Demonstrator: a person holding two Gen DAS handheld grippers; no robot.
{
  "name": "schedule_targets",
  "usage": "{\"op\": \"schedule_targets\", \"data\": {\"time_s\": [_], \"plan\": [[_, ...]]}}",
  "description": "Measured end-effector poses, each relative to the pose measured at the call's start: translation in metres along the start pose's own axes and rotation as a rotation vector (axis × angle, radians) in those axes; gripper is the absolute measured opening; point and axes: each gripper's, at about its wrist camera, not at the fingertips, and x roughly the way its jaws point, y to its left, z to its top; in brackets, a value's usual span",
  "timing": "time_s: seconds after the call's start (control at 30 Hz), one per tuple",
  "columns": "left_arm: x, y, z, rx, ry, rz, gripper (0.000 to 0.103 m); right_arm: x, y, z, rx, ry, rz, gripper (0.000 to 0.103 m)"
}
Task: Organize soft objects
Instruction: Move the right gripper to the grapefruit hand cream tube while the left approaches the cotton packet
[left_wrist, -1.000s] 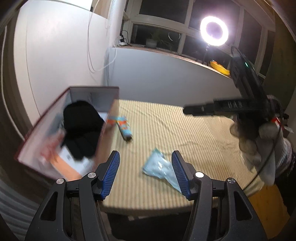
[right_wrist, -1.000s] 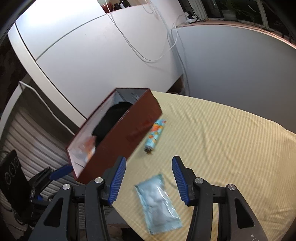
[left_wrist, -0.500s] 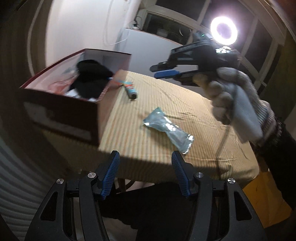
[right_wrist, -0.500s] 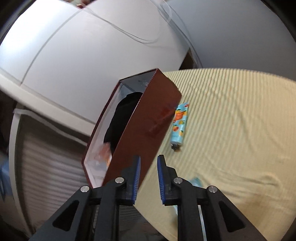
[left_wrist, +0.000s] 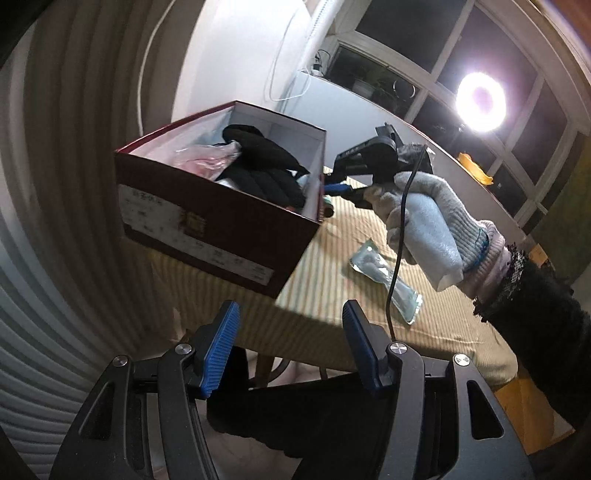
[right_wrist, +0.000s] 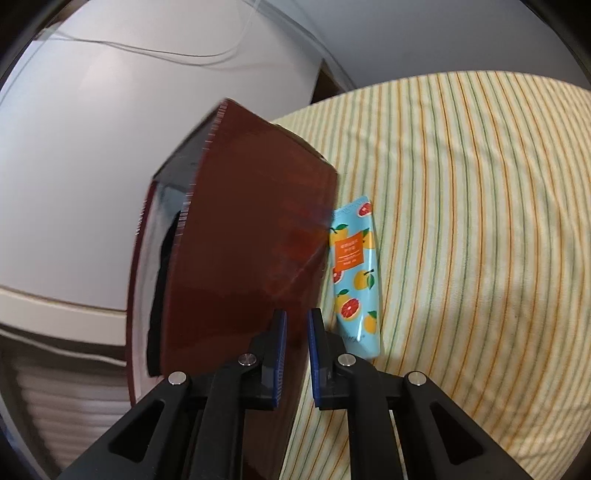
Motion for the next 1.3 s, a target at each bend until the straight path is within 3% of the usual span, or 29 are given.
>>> {"op": "schedule_targets", "data": {"time_s": [0.3, 0.4, 0.47, 0.63, 0.93, 1.07, 1.23, 1.27, 1.3], "plan": [[0.008, 0.000, -0.002, -0.008, 0.015, -0.021, 0.057, 0.006, -0.005, -0.002, 0.000, 0.004, -0.081, 0.007], [0.014, -0.002, -0.002, -0.007, 0.027, -0.026, 0.057, 0.000, -0.011, 0.000, 0.051, 0.036, 0.008, 0.007], [0.013, -0.005, -0.003, -0.002, 0.025, -0.031, 0.057, -0.001, -0.006, 0.002, 0.007, -0.002, -0.081, 0.007], [0.010, -0.009, -0.003, 0.006, 0.023, -0.024, 0.057, -0.003, -0.005, 0.001, -0.021, 0.007, -0.123, 0.005], [0.019, -0.018, -0.004, 0.030, 0.042, -0.033, 0.057, -0.048, -0.057, 0.013, 0.032, -0.015, -0.126, 0.005], [0.026, -0.028, -0.003, 0.045, 0.056, -0.039, 0.057, -0.072, -0.084, 0.022, 0.042, -0.074, -0.169, 0.010], [0.038, -0.050, 0.004, 0.102, 0.079, -0.062, 0.057, -0.093, -0.082, 0.021, -0.044, -0.097, -0.117, 0.010], [0.038, -0.055, 0.005, 0.117, 0.076, -0.067, 0.057, -0.096, -0.075, 0.019, -0.102, -0.106, -0.123, 0.012], [0.038, -0.059, 0.006, 0.127, 0.074, -0.071, 0.057, -0.098, -0.067, 0.017, -0.167, -0.112, -0.134, 0.021]]}}
